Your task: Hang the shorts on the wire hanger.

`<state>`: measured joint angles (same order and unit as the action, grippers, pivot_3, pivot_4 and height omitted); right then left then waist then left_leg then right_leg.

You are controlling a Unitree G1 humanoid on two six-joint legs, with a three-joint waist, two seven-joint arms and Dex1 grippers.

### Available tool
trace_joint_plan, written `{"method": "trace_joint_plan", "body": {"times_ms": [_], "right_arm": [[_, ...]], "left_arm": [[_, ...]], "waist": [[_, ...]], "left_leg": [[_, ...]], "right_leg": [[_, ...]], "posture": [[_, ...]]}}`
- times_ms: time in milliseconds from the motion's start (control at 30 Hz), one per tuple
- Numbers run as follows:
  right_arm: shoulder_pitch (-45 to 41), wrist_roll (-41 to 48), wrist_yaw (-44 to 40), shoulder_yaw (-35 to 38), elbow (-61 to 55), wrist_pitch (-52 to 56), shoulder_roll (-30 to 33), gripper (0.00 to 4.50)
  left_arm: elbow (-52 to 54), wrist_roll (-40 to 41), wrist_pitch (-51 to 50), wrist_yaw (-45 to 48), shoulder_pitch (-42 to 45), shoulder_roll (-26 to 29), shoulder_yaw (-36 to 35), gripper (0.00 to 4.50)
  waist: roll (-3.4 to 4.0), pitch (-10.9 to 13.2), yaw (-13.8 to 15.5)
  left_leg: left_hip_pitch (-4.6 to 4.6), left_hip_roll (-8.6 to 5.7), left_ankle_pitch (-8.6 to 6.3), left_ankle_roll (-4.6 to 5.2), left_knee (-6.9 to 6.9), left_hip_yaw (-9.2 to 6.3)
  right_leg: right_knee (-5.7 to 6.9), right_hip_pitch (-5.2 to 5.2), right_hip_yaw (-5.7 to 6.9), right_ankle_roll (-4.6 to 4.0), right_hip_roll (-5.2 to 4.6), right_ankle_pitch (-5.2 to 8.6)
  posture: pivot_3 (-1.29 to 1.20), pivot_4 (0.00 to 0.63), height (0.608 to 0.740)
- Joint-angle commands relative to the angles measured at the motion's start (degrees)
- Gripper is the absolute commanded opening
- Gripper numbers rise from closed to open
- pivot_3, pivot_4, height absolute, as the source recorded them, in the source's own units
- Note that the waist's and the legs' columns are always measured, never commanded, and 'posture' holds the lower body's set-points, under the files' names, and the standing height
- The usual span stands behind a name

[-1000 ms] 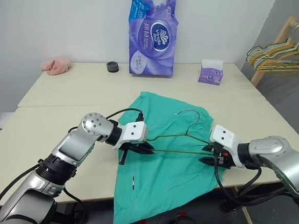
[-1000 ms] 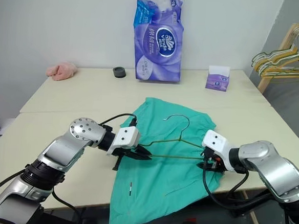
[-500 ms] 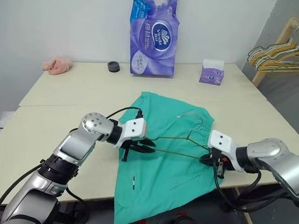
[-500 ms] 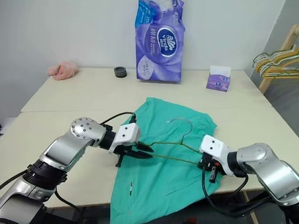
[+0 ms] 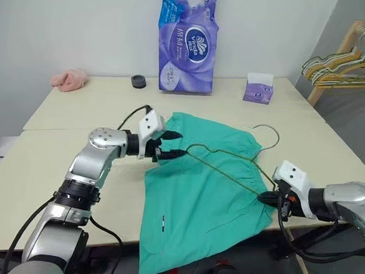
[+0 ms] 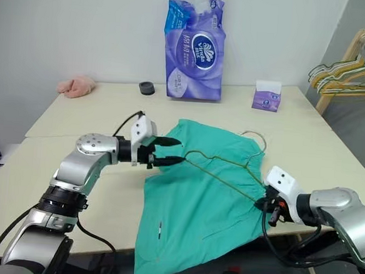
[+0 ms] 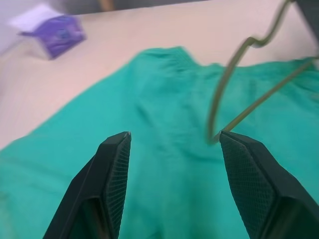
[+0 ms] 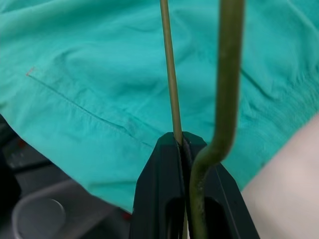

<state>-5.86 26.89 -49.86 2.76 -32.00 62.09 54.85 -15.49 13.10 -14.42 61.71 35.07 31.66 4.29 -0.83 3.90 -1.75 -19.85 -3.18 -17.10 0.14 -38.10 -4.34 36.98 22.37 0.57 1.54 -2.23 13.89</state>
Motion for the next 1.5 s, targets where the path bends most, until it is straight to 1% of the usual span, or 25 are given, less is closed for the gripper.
{"method": "trace_joint_plan", "body": {"times_ms": [33, 167, 200, 267, 367, 633, 767, 900, 1267, 1500], "right_arm": [[2.22, 2.59, 2.53, 8.1, -0.03, 3.71, -1.13, 0.0], [6.9, 3.39, 4.68, 15.55, 3.55, 7.02, -2.46, 0.0], [7.68, 3.51, 5.0, 16.56, 4.25, 7.4, -2.53, 0.0], [8.91, 3.38, 5.81, 18.23, 6.43, 8.12, -2.69, 0.0], [9.94, 2.85, 6.88, 18.93, 9.87, 8.6, -2.75, 0.0], [9.84, 2.08, 8.42, 17.24, 17.12, 8.71, -2.03, 0.0], [11.68, 2.81, 7.23, 16.84, 16.37, 7.99, -1.44, 0.0], [11.34, 4.68, 5.68, 15.83, 13.41, 7.71, -1.07, 0.0], [3.97, 2.18, 3.86, 6.37, 19.19, 4.0, 2.44, 0.0], [0.9, -0.7, 2.46, 2.43, 24.35, 0.0, 4.36, 0.0]], "left_arm": [[-0.27, 0.34, 2.27, 0.18, 0.38, 0.98, -1.55, 2.98], [6.4, 3.07, -0.14, 6.0, -4.49, 2.57, 0.64, 2.98], [7.44, 3.22, -0.42, 6.69, -5.24, 2.75, 1.03, 2.98], [9.08, 3.37, -0.7, 7.77, -6.44, 2.91, 1.89, 2.98], [9.73, 2.36, 0.53, 7.76, -6.92, 2.39, 3.02, 2.98], [11.0, 0.71, 2.45, 7.81, -6.26, 1.44, 5.72, 2.98], [11.95, 0.74, 2.04, 7.3, -6.25, 1.11, 5.73, 2.98], [12.58, 0.72, 1.58, 6.95, -6.07, 0.96, 5.66, 2.98], [12.68, 0.24, 1.47, 5.35, -5.47, 0.98, 4.87, 2.98], [12.22, 0.19, 1.71, 4.04, -5.37, 1.48, 4.1, 2.98]], "waist": [[0.0, 0.0, -0.04], [0.01, 0.0, -0.08], [0.01, 0.01, -0.1], [0.02, 0.02, -0.09], [0.02, 0.02, -0.11], [0.05, 0.03, -0.17], [0.05, 0.03, -0.12], [0.06, 0.03, -0.26], [0.04, 0.05, -0.14], [0.03, 0.06, -0.05]], "left_leg": [[0.0, -0.01, 0.0, 0.0, 0.0, 0.01], [0.0, -0.02, -0.01, 0.0, 0.0, 0.03], [0.0, -0.02, -0.01, 0.0, 0.01, 0.04], [0.0, -0.02, -0.02, 0.01, 0.01, 0.04], [0.02, -0.01, -0.01, 0.01, 0.01, 0.04], [0.05, -0.02, -0.02, 0.04, 0.01, 0.1], [0.04, -0.02, -0.03, 0.05, 0.01, 0.09], [0.05, 0.0, -0.03, 0.05, 0.01, 0.09], [0.04, -0.01, -0.03, 0.05, 0.01, 0.08], [0.04, -0.01, -0.03, 0.05, 0.01, 0.08]], "right_leg": [[0.0, 0.0, -0.01, 0.0, -0.01, 0.0], [-0.02, -0.01, -0.05, -0.07, -0.04, -0.08], [-0.02, 0.0, -0.05, -0.23, -0.04, -0.17], [-0.01, 0.0, -0.04, -0.23, -0.03, -0.16], [0.01, -0.02, -0.03, 0.03, -0.02, -0.02], [0.0, -0.05, -0.06, 0.04, -0.01, -0.02], [0.0, -0.06, -0.05, 0.04, 0.0, -0.01], [0.0, -0.06, -0.05, 0.05, 0.02, -0.01], [-0.02, -0.06, -0.04, 0.06, 0.03, -0.01], [-0.02, -0.06, -0.04, 0.06, 0.02, -0.02]], "posture": [[-0.13, 0.028, 0.74], [-0.14, 0.033, 0.74], [-0.14, 0.033, 0.74], [-0.14, 0.035, 0.74], [-0.14, 0.039, 0.74], [-0.13, 0.04, 0.74], [-0.12, 0.04, 0.74], [-0.12, 0.039, 0.74], [-0.11, 0.035, 0.74], [-0.09, 0.035, 0.74]]}}
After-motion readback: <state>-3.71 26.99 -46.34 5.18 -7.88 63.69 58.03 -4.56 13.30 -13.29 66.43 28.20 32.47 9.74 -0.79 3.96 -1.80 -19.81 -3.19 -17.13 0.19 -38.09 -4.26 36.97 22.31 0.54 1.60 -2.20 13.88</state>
